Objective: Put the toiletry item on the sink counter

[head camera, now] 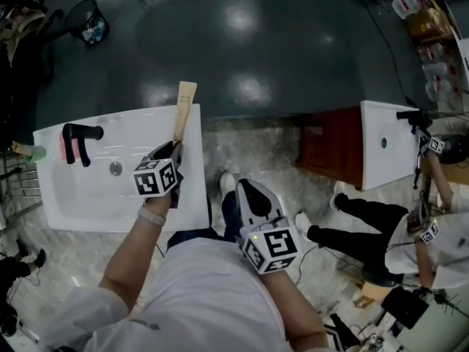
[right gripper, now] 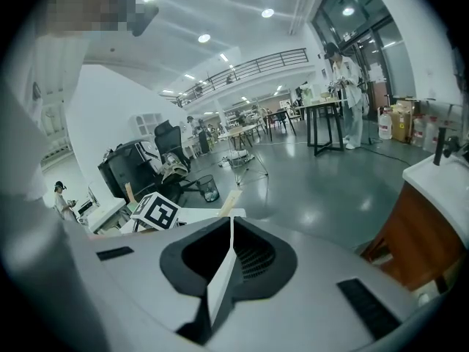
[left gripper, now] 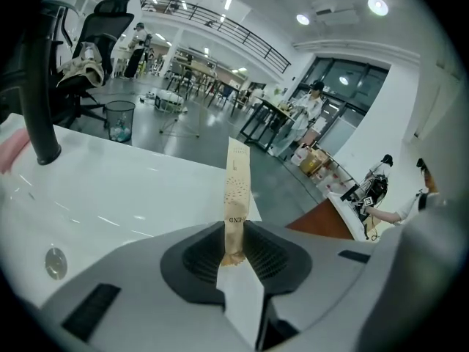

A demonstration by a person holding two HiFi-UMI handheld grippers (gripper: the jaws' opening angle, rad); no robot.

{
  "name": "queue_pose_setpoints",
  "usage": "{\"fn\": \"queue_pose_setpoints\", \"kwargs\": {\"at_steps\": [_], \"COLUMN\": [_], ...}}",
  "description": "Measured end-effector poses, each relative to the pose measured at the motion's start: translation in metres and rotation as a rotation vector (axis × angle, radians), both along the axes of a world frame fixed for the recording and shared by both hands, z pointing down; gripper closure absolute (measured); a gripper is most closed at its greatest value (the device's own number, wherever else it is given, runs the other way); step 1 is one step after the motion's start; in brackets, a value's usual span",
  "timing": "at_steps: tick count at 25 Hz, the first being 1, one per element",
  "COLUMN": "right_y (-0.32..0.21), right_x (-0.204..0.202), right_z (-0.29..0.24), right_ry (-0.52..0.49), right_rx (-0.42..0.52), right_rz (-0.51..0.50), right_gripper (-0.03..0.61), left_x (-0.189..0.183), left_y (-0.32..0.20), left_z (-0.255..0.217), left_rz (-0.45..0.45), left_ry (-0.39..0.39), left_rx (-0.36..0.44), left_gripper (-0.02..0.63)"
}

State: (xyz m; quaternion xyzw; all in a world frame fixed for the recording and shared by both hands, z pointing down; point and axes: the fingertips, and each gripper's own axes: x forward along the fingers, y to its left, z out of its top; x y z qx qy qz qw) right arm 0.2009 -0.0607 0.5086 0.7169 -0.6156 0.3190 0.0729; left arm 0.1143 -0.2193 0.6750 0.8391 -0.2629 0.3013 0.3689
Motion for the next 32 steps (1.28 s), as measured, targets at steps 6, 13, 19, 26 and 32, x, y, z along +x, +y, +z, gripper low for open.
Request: {"fn": "queue_pose_setpoints", "kwargs": {"at_steps": [6,13,19,26,32], "right_y": [0.0,-0.002,-0.002,-0.001,-0.003], "right_x": [0.001,0.003,-0.001,-0.003,-0.003], "right_z": [0.003,0.003,0.004,-0.003,-0.01], "right_ry": [0.0,-0.005,-0.009,-0.008,-0.009], "right_rx": [0.002,0.003,0.014,0.024,0.045], "right_rz": [-0.006,-0.006,-0.029,-0.047,-0.085], "right_gripper": [0.554,0.554,0.554,0.554,0.554], "left_x": [-0.005,-0.007,-0.01,-0.017,-0.023], "left_y": [0.001,0.0,0.002,0.005,0.01], "left_z": [0.014,0.019,0.023,0.015,-0.003], "left_rz": [-0.008,-0.004,-0.017,-0.017,-0.035], "left_ry": [-0.041,-0.061,-0.063,-0.062,-0.059], "left_rx": [-0.022,-0.021,-0.028,-0.004,0.021], "left_gripper": [0.526,0.509,0.454,0.405,0.396]}}
